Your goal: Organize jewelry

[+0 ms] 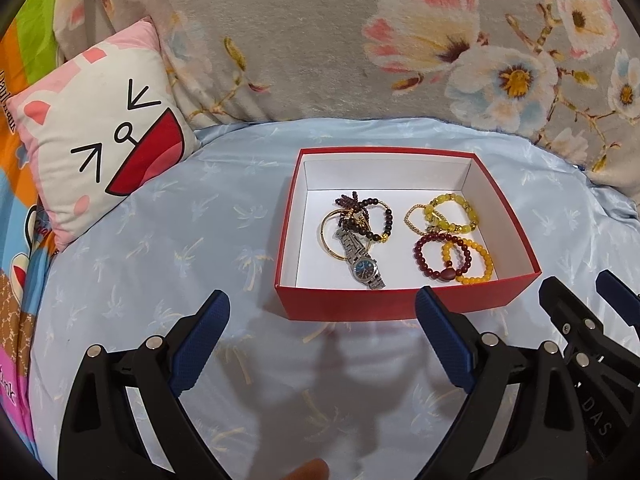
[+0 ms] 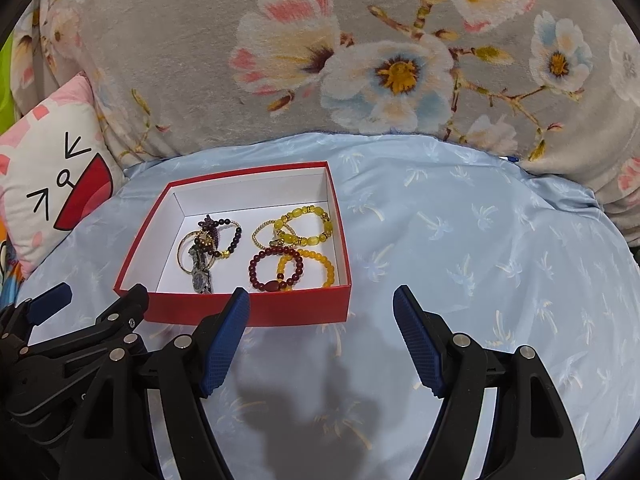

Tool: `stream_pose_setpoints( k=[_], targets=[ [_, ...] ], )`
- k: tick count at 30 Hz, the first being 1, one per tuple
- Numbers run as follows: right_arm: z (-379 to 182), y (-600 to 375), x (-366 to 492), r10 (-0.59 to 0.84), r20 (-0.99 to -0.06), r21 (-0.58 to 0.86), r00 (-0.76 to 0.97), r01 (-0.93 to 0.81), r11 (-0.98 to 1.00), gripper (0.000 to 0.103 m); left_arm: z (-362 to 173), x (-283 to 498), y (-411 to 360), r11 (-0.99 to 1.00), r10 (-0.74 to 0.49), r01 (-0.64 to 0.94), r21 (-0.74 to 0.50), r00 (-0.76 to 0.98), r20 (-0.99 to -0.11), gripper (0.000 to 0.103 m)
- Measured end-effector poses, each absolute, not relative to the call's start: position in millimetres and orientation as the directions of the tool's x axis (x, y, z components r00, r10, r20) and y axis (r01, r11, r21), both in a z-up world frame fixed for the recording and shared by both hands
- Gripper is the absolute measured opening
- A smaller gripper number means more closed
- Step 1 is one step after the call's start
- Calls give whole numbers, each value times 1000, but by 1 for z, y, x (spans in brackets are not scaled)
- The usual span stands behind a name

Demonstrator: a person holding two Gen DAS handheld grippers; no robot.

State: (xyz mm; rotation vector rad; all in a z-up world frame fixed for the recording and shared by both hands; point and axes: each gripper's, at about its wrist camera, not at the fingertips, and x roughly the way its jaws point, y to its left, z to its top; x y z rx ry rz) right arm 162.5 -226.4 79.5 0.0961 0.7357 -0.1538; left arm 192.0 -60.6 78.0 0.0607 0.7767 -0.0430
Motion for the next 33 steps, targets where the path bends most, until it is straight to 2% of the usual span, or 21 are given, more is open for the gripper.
stream_pose_setpoints(
  k=[33],
  targets=[
    [82,-220,155,-120,-670,-4,733,158,987,73,80,188,-58,999,-4,39,35,727,-687,89]
  ],
)
